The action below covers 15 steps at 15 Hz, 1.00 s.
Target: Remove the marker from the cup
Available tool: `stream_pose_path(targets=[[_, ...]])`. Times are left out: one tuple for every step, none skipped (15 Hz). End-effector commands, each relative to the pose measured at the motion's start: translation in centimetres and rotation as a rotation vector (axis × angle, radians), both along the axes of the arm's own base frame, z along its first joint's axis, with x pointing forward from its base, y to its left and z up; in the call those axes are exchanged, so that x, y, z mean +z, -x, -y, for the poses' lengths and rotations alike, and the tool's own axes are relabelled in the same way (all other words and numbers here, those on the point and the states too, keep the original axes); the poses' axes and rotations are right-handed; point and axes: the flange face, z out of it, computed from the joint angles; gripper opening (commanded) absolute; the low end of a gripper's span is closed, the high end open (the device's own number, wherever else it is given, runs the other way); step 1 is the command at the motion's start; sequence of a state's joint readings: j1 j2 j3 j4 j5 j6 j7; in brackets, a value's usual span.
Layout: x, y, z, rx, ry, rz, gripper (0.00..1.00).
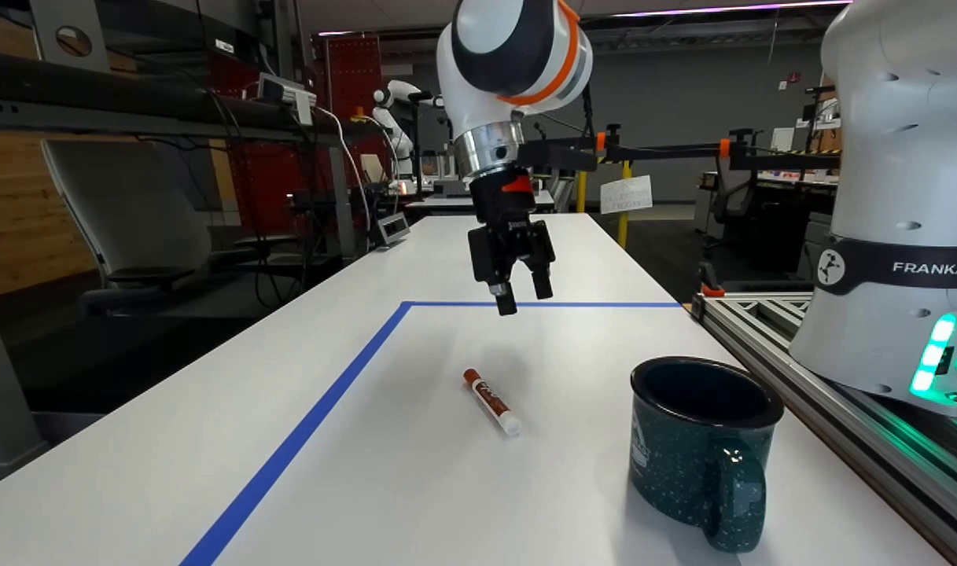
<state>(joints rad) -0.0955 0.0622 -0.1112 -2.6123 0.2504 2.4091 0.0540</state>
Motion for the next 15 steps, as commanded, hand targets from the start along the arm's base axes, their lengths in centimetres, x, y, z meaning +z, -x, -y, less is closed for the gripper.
stream_pose_path(targets=[[3.2, 3.4, -0.4, 0.160, 0.000, 0.109, 1.00], [3.8, 4.0, -0.4, 0.201, -0.006, 0.132, 1.00], [4.4, 4.5, -0.5, 0.242, -0.010, 0.158, 1.00], [5.0, 4.9, -0.5, 0.278, -0.018, 0.188, 1.00], [5.6, 5.3, -0.6, 0.312, -0.031, 0.221, 1.00], [6.9, 3.0, 0.2, 0.336, -0.043, 0.257, 1.00], [7.6, 3.1, 0.4, 0.360, -0.051, 0.299, 1.00], [8.4, 2.8, 0.7, 0.395, -0.054, 0.335, 1.00], [9.1, 2.5, 1.0, 0.434, -0.053, 0.368, 1.00], [9.2, 3.6, 0.7, 0.469, -0.053, 0.405, 1.00], [8.1, 2.4, 1.0, 0.412, -0.043, 0.325, 1.00], [8.5, 2.5, 1.2, 0.435, -0.048, 0.347, 1.00], [8.7, 2.7, 1.2, 0.448, -0.051, 0.359, 1.00], [8.8, 2.9, 1.1, 0.455, -0.051, 0.364, 1.00], [8.9, 2.9, 1.1, 0.460, -0.051, 0.367, 1.00]])
